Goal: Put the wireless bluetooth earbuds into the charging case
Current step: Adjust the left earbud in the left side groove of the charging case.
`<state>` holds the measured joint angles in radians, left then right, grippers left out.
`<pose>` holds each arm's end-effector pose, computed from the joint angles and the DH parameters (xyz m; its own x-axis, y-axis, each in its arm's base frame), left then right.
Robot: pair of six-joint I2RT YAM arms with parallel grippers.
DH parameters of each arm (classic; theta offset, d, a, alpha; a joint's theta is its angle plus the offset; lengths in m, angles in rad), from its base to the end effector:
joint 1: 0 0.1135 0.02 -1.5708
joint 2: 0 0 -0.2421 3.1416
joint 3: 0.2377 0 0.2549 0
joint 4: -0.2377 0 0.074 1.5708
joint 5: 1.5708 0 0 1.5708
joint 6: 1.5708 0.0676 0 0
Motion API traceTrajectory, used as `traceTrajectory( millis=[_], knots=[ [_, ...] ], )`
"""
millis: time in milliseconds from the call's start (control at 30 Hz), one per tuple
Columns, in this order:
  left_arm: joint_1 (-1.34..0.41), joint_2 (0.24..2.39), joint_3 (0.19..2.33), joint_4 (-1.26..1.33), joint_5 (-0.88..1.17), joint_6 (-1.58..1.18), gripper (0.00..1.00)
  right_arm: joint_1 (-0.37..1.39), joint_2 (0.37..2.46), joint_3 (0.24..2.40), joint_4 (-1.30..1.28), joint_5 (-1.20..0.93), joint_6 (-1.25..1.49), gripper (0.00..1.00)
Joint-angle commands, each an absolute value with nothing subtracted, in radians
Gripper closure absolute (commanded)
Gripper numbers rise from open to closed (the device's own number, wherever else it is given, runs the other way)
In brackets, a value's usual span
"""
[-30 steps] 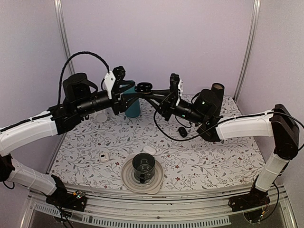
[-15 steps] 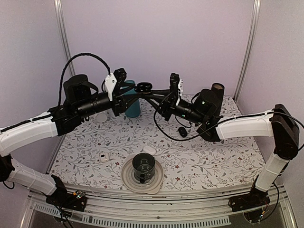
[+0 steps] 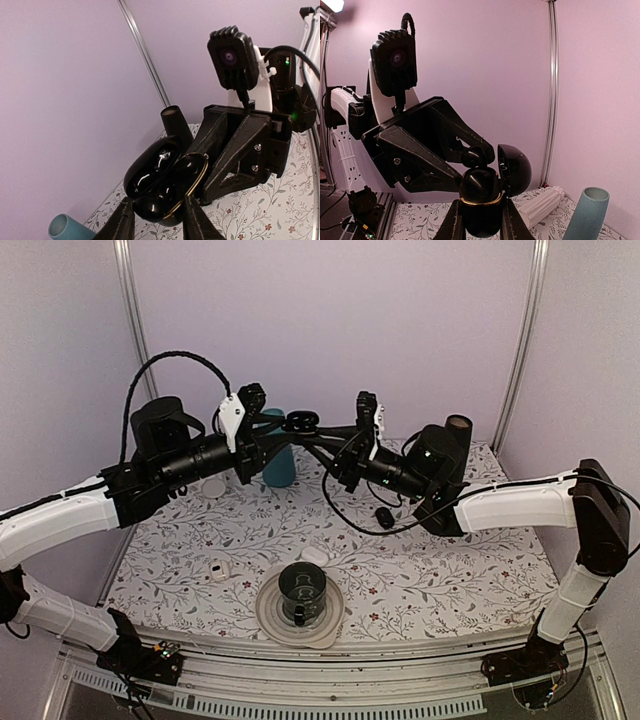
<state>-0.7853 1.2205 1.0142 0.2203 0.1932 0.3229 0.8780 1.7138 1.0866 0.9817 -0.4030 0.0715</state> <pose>0.2256 -0.2439 0.3509 0.2727 0.1678 -0.9474 0.7836 0.5326 0.3198 0.2466 0.3386 0.3036 0.1538 0.2882 -0.9451 -0.9562 0.2847 -0.0688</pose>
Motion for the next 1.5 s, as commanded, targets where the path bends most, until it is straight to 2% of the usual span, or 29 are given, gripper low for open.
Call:
traceTrajectory(
  millis=[0, 467, 1467],
  knots=[
    [-0.803, 1.207, 1.000, 0.234, 0.176, 0.329, 0.67, 0.888, 1.692, 1.119, 0.983, -0.407, 0.083, 0.97],
    [-0.809, 1.221, 1.019, 0.215, 0.169, 0.297, 0.76, 0.891, 1.700, 1.126, 0.982, -0.393, 0.081, 0.97],
    [-0.850, 1.227, 1.052, 0.163, 0.192, 0.169, 0.67, 0.897, 1.752, 1.154, 1.043, -0.352, 0.171, 0.98]
  ],
)
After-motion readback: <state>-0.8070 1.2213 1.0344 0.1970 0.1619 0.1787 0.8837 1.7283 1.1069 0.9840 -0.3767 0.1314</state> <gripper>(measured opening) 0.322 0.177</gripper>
